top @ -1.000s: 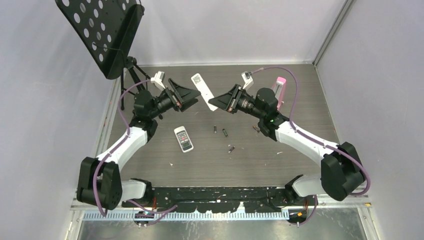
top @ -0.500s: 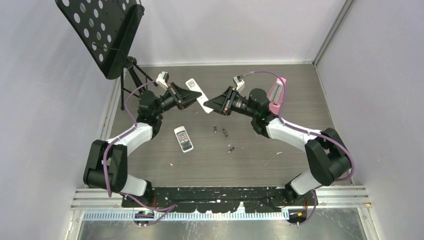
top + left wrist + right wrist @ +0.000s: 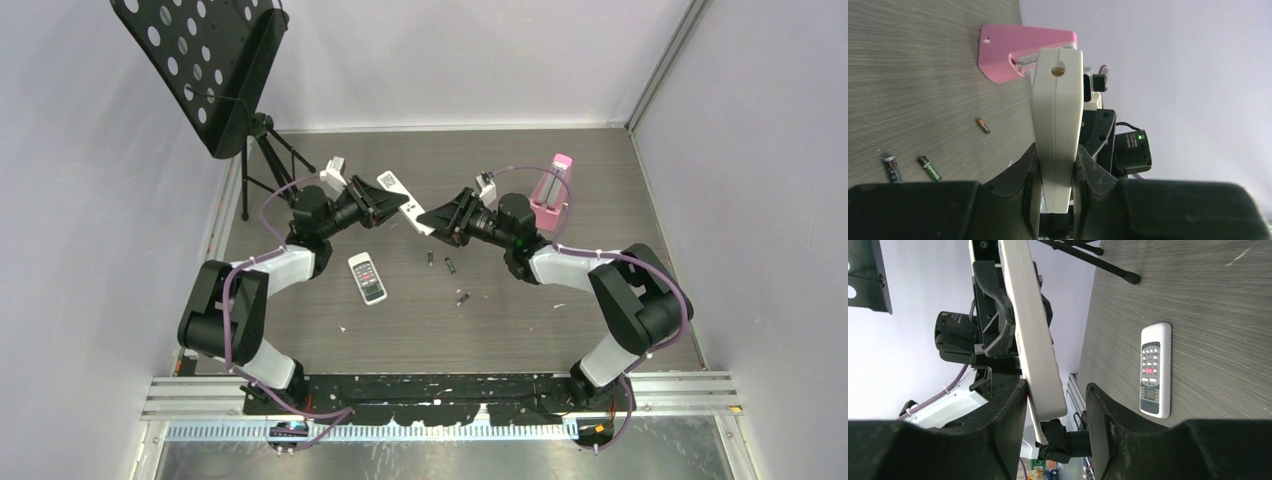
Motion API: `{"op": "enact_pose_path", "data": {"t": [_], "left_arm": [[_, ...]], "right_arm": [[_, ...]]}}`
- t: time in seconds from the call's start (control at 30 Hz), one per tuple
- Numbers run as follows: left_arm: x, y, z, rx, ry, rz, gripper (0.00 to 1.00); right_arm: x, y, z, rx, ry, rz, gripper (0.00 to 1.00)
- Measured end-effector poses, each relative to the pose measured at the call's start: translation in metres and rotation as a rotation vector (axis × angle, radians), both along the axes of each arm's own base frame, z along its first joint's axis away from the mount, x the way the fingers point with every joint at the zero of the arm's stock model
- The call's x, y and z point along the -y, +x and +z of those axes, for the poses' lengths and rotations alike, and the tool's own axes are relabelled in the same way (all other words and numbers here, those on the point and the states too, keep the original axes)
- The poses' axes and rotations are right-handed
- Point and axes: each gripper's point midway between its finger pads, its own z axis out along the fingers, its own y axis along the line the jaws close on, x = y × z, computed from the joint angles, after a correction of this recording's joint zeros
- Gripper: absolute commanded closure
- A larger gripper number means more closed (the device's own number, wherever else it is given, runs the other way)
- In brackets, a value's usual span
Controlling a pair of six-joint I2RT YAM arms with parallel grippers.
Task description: Load the batteries into the remote control
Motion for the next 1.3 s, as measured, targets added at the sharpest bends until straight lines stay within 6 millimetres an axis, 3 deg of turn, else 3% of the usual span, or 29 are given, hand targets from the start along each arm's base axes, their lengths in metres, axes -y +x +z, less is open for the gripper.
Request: {"op": "enact_pose_path", "data": {"t": [0.17,0.4,0.77,1.3], "left_arm": [[0.007,0.003,-0.012,0.001,0.038,0.025,1.00],[0.020,0.012,-0.039,-0.002,0.110,0.061,1.00],[0.031,0.017,-0.044,0.041,0.177,0.100,1.00],[0.027,0.019,-0.077,0.101,0.394,0.117,1.00]], "right_arm": [[0.007,0.003,-0.013,-0.045,0.005,-0.035,0.48],[0.027,0.010,-0.038,-0.169,-0.012,-0.109,0.62],[0.044,0.008,-0.045,-0.267,-0.012,-0.143,0.96],[0.055,-0.012,-0.065,-0.312,-0.149,-0.116,1.00]]}}
